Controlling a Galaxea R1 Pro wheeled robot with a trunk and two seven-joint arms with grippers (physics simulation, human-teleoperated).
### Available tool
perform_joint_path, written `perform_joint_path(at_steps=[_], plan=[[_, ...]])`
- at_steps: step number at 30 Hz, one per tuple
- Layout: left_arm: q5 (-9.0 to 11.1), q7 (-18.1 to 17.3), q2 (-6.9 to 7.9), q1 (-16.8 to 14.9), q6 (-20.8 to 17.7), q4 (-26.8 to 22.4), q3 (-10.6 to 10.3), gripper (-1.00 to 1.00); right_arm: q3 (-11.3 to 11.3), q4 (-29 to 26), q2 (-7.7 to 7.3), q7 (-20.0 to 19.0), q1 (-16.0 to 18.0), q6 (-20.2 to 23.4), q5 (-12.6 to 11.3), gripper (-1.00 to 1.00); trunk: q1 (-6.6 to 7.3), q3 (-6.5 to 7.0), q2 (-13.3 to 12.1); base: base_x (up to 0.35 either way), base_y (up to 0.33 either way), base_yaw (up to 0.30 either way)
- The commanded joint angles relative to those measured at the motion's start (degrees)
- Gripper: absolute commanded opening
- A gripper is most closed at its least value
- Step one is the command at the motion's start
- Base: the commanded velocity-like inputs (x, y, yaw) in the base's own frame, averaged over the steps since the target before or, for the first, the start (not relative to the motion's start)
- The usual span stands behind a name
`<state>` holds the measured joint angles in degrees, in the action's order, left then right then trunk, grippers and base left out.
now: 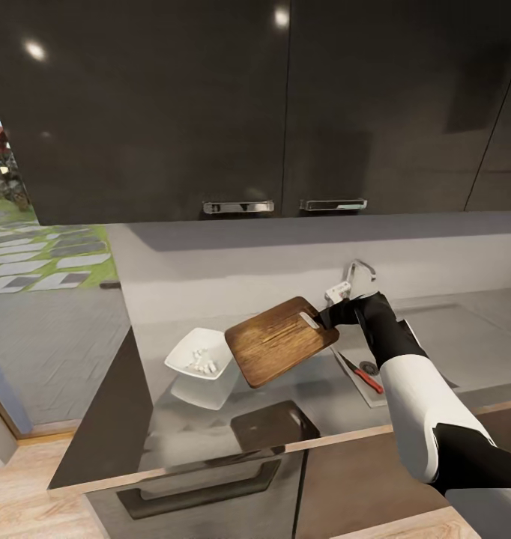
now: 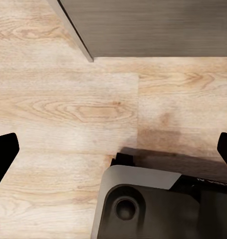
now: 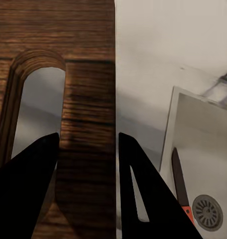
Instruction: In the kitchen, take the Vidalia onion out of the sink, dice it on the chopping board with the paring knife, put the diced onion into the bowl on the countertop, then place both the paring knife and the chopping board into the sink.
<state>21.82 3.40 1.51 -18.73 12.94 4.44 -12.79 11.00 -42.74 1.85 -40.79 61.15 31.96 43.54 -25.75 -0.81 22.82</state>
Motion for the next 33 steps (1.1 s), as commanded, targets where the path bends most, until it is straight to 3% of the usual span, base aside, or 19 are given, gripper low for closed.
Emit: perform_joint_path(at_steps=[1, 33], plan=[[0.3, 0.0, -0.02, -0.1, 0.3, 0.2, -0.5, 1.00, 0.3, 0.0, 0.08, -0.4, 0.1, 0.0, 0.5, -1.00, -0.03, -0.08, 0.1, -0.001, -0.001, 0.000], [0.3, 0.0, -0.19, -0.1, 0.2, 0.2, -0.5, 1.00, 0.3, 0.2, 0.08, -0.5, 0.1, -0.1, 0.5, -1.00, -0.03, -0.08, 0.1, -0.001, -0.009, 0.000]])
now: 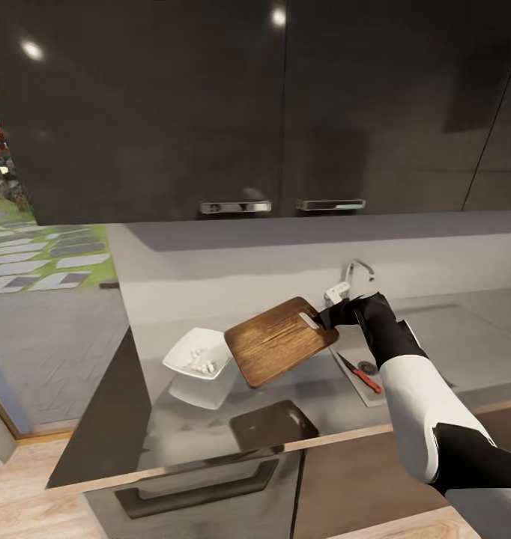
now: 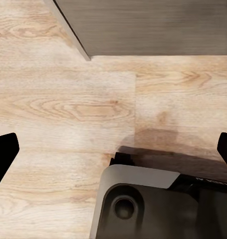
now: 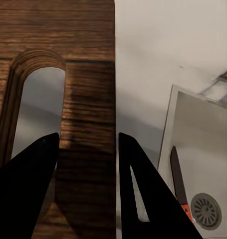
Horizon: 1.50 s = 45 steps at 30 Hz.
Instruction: In the kitchen, take the Vidalia onion out of the sink, dice it on the chopping board with the paring knife, put the diced onion into the bowl on the countertop, then place both the paring knife and the chopping board into the sink.
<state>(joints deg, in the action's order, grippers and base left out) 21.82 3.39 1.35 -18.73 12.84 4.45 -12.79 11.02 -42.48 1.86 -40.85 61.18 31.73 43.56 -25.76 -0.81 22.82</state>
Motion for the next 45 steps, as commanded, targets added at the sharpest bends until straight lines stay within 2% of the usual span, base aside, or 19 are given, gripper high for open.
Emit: perform_joint_path(at_steps=[1, 12, 21, 26, 28, 32, 34, 45], plan=[[0.3, 0.1, -0.05, -0.1, 0.3, 0.2, -0.5, 1.00, 0.3, -0.1, 0.07, -0.5, 0.0, 0.1, 0.5, -1.00, -0.03, -0.09, 0.1, -0.055, -0.229, 0.000], [0.3, 0.1, -0.06, -0.1, 0.3, 0.2, -0.5, 1.00, 0.2, -0.1, 0.14, -0.5, 0.0, 0.1, 0.5, -1.00, -0.03, -0.09, 0.1, -0.088, -0.274, 0.000], [0.2, -0.2, -0.34, -0.1, 0.3, 0.0, -0.5, 1.00, 0.2, 0.2, 0.13, -0.5, 0.0, 0.1, 0.5, -1.00, -0.03, -0.09, 0.1, -0.013, -0.032, 0.000], [0.2, -0.5, -1.06, -0.1, 0.2, 0.1, -0.6, 1.00, 0.2, 0.2, 0.08, -0.5, 0.0, 0.1, 0.5, -1.00, -0.03, -0.09, 0.1, 0.000, -0.001, 0.000], [0.2, -0.7, -1.42, -0.1, -0.7, 0.2, -0.6, 1.00, 0.2, 0.2, 0.08, -0.5, 0.0, 0.1, 0.5, -1.00, -0.03, -0.09, 0.1, 0.000, 0.000, 0.000], [0.3, -0.7, -1.46, -0.1, -5.9, 0.3, -0.5, 1.00, 0.2, 0.2, 0.07, -0.5, 0.1, 0.1, 0.5, -1.00, -0.03, -0.09, 0.1, 0.000, 0.000, 0.000], [0.3, -0.6, -1.38, 0.0, -7.1, 0.3, -0.5, 1.00, 0.3, 0.2, 0.07, -0.5, 0.0, 0.1, 0.5, -1.00, -0.03, -0.09, 0.1, 0.000, 0.000, 0.000], [0.5, -0.2, -0.62, 3.2, -7.6, 0.4, -0.4, 1.00, 0.3, 0.1, -0.05, -0.4, 0.0, 0.1, 0.7, -1.00, -0.03, -0.09, 0.1, 0.000, 0.000, 0.000]])
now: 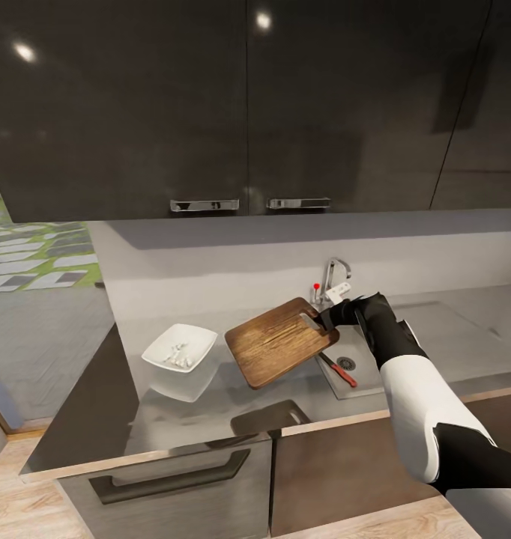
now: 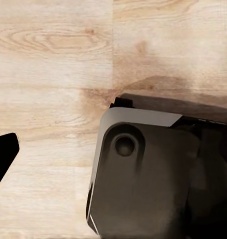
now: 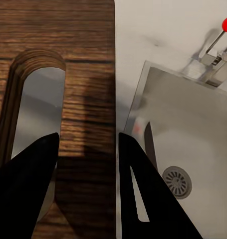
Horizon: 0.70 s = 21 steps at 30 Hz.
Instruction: In the kitchen, take the Vidalia onion out of the sink, dice it on the chopping board with the paring knife, put the diced onion into the bowl on the countertop, then place both the paring knife and the chopping board into the sink.
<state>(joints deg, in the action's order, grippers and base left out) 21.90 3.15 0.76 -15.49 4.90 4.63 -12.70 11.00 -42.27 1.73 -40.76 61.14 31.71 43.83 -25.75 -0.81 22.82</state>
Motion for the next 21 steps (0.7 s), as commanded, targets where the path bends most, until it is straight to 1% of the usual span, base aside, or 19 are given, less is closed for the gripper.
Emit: perform_joint_path(at_steps=[1, 2, 4, 5, 7, 9, 12, 13, 14, 17, 21], plan=[[0.4, -0.1, -0.07, 0.3, 0.3, 0.2, -0.5, 1.00, 0.3, -0.1, 0.06, -0.5, 0.1, 0.1, 0.5, -1.00, -0.03, -0.08, 0.1, 0.000, 0.000, 0.000], [0.4, -0.2, -0.14, 0.6, 0.2, 0.2, -0.5, 1.00, 0.3, -0.1, 0.04, -0.5, 0.1, 0.1, 0.5, -1.00, -0.03, -0.08, 0.1, 0.000, 0.000, 0.000], [0.4, -0.4, -0.94, 1.7, 0.0, 0.2, -0.5, 1.00, 0.4, -0.1, -0.02, -0.5, 0.1, 0.1, 0.5, -1.00, -0.03, -0.08, 0.1, 0.000, 0.000, 0.000], [0.4, -0.3, -1.91, 2.8, -0.1, 0.2, -0.6, 1.00, 0.4, -0.1, -0.04, -0.5, 0.1, 0.1, 0.5, -1.00, -0.03, -0.08, 0.1, 0.000, 0.000, 0.000], [0.4, -0.2, -2.91, 4.9, -0.2, 0.2, -0.6, 1.00, 0.4, -0.1, -0.05, -0.5, 0.0, 0.1, 0.5, -1.00, -0.03, -0.08, 0.1, 0.000, 0.000, 0.000], [0.4, -0.2, -3.41, 7.2, -0.1, 0.2, -0.5, 1.00, 0.4, -0.1, -0.05, -0.5, 0.0, 0.1, 0.5, -1.00, -0.03, -0.08, 0.1, 0.000, 0.000, 0.000], [0.4, -0.6, -3.76, 10.7, 0.2, 0.2, -0.6, 1.00, 0.4, -0.1, -0.05, -0.5, 0.1, 0.1, 0.5, -1.00, -0.03, -0.08, 0.1, 0.000, 0.000, 0.000], [0.4, -0.7, -4.05, 11.7, 0.3, 0.2, -0.6, 1.00, 0.4, -0.1, -0.06, -0.5, 0.1, 0.1, 0.5, -1.00, -0.03, -0.08, 0.1, 0.000, 0.000, 0.000], [0.4, -1.3, -4.90, 13.1, 0.3, 0.2, -0.6, 1.00, 0.4, -0.1, -0.08, -0.5, 0.1, 0.1, 0.5, -1.00, -0.03, -0.08, 0.1, 0.000, 0.000, 0.000], [0.4, -2.2, -5.69, 14.3, 1.1, 0.1, -0.5, 1.00, 0.4, -0.1, -0.06, -0.5, 0.1, 0.1, 0.5, -1.00, -0.03, -0.08, 0.1, 0.000, 0.000, 0.000], [0.3, -2.3, -5.82, 14.7, 5.7, 0.0, -0.5, 1.00, 0.4, -0.1, -0.06, -0.5, 0.1, 0.1, 0.5, -1.00, -0.03, -0.08, 0.1, 0.000, 0.000, 0.000]])
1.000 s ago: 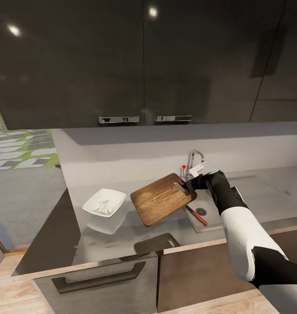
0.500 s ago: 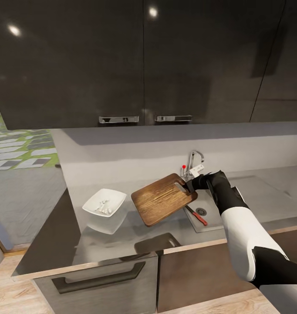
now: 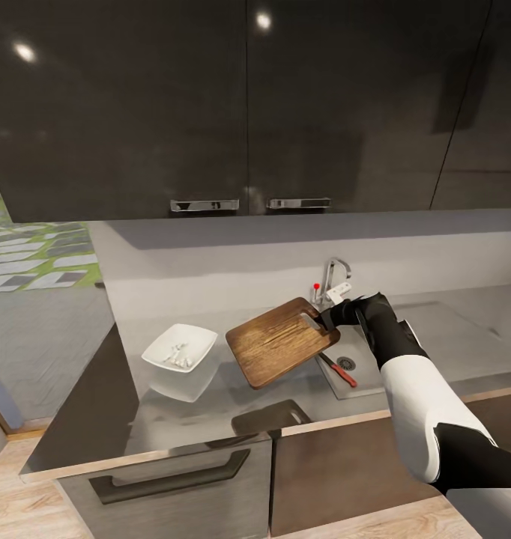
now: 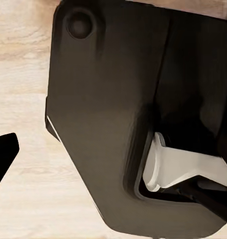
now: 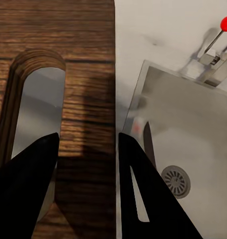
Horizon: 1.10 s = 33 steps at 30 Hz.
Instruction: In the kitchen, take the Vidalia onion out of the sink, dice it on the chopping board with the paring knife, put the diced onion into the bowl on the countertop, then place both the paring knife and the chopping board into the sink.
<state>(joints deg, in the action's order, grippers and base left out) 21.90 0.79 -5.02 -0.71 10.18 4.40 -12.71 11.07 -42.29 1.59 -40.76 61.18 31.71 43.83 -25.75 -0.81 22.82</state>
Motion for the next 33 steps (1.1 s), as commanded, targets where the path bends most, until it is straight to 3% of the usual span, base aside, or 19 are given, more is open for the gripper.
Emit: perform_joint_path(at_steps=[1, 3, 8, 18, 23, 33], plan=[[0.4, 0.1, -0.04, 0.0, 1.3, 0.2, -0.5, 1.00, 0.3, -0.1, 0.08, -0.5, 0.0, 0.1, 0.5, -1.00, -0.03, -0.09, 0.1, 0.000, 0.000, 0.000], [0.4, 0.3, 0.17, 0.0, 2.3, 0.1, -0.4, 1.00, 0.3, -0.1, 0.04, -0.5, 0.0, 0.1, 0.5, -1.00, -0.03, -0.09, 0.1, 0.000, 0.000, 0.000], [0.7, 0.5, 2.38, 0.0, 2.9, 0.0, -0.4, 1.00, 0.3, 0.0, 0.00, -0.5, 0.0, 0.1, 0.5, -1.00, -0.03, -0.09, 0.1, 0.000, 0.000, 0.000], [3.8, 2.2, 5.03, 0.0, 3.0, 0.1, -0.4, 1.00, 0.3, 0.0, 0.08, -0.4, 0.0, 0.1, 0.4, -1.00, -0.03, -0.09, 0.1, 0.000, 0.000, 0.000], [5.4, 6.2, 4.43, 0.0, 3.7, 0.1, -0.5, 1.00, 0.3, 0.0, 0.08, -0.4, 0.0, 0.1, 0.4, -1.00, -0.03, -0.09, 0.1, 0.000, 0.000, 0.000], [5.4, 6.2, 3.37, 0.0, 3.7, 0.1, -0.4, 1.00, 0.3, 0.2, 0.20, 1.8, 0.0, 0.4, 0.1, -1.00, -0.03, -0.09, 0.1, 0.000, 0.000, 0.000]])
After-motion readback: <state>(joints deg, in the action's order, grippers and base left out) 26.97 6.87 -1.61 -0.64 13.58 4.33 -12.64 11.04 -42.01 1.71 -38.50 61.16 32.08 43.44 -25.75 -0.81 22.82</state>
